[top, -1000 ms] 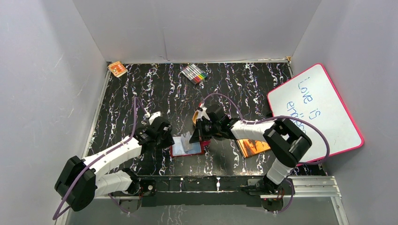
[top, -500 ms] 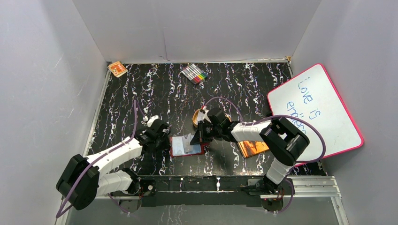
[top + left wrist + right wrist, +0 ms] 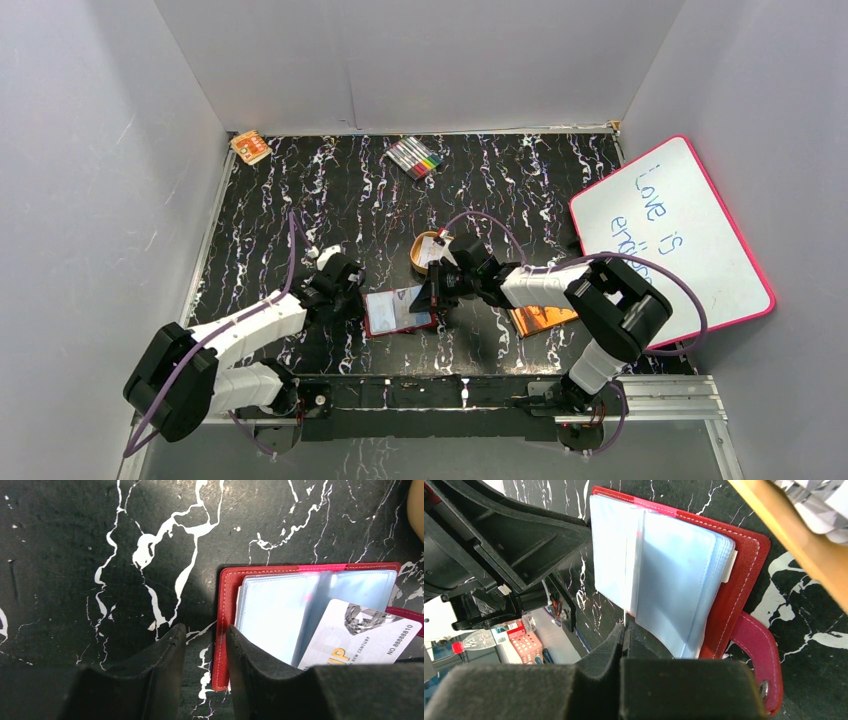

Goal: Put the credit cards into the card holder
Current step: Insert the credit card into the card holder.

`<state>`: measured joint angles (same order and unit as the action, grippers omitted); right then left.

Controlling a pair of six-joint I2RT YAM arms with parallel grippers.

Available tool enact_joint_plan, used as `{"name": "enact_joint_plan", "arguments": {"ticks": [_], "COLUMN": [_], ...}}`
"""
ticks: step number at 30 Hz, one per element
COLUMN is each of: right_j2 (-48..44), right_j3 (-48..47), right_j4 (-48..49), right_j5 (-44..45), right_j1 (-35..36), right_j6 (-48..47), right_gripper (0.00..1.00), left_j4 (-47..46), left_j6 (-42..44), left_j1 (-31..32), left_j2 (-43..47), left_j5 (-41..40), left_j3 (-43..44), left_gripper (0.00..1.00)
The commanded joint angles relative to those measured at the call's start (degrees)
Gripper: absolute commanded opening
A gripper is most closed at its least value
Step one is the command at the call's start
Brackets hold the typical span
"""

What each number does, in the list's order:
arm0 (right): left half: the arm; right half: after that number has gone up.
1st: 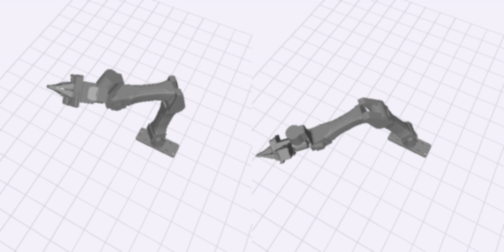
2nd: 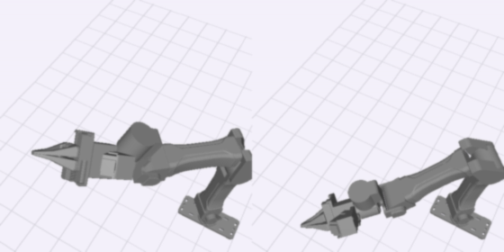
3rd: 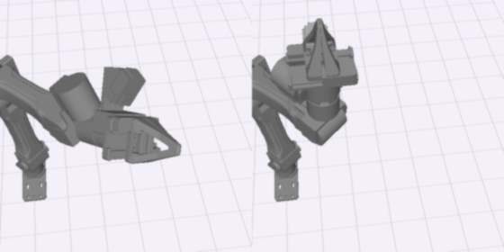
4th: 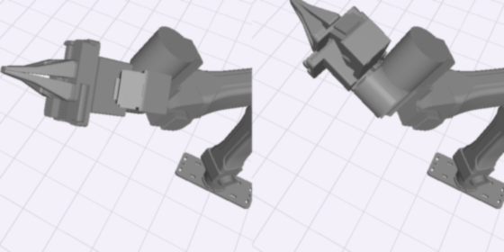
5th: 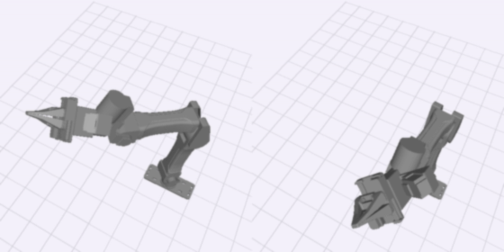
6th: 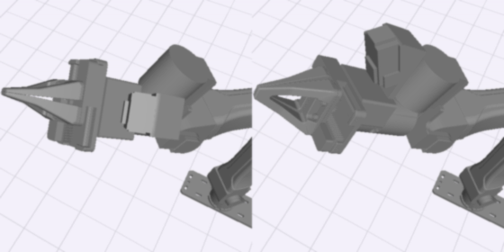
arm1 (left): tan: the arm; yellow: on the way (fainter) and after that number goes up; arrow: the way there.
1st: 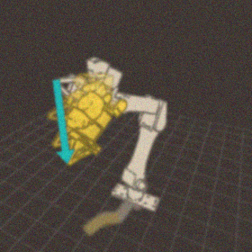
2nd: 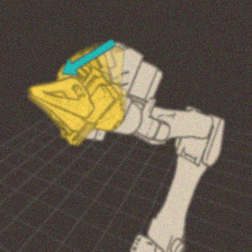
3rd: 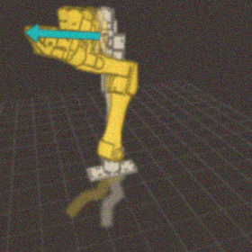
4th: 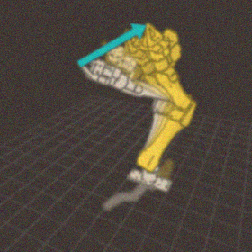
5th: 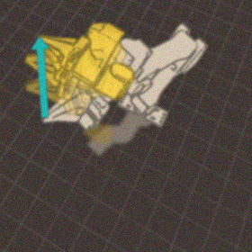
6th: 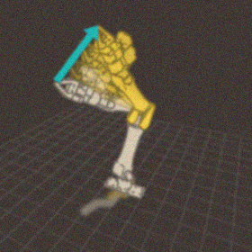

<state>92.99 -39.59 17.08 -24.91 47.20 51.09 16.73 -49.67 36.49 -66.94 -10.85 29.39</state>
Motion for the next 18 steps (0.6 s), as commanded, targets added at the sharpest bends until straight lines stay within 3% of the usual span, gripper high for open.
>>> {"name": "enact_joint_plan", "arguments": {"ticks": [1, 18], "right_j2": [-0.49, 5.59], "right_j3": [-0.91, -3.70], "right_j4": [1.56, 1.51], "right_j5": [-2.12, -5.39], "right_j1": [-0.44, -0.71], "right_j6": [0.77, 1.43], "right_gripper": [0.00, 0.00], "left_j4": [0.30, 1.83], "left_j6": [0.62, 0.01], "left_j1": [-0.30, -0.32], "left_j2": [-1.50, -2.06], "left_j5": [1.34, -0.44], "left_j3": [-1.44, -1.36], "left_gripper": [0.33, 0.31]}}
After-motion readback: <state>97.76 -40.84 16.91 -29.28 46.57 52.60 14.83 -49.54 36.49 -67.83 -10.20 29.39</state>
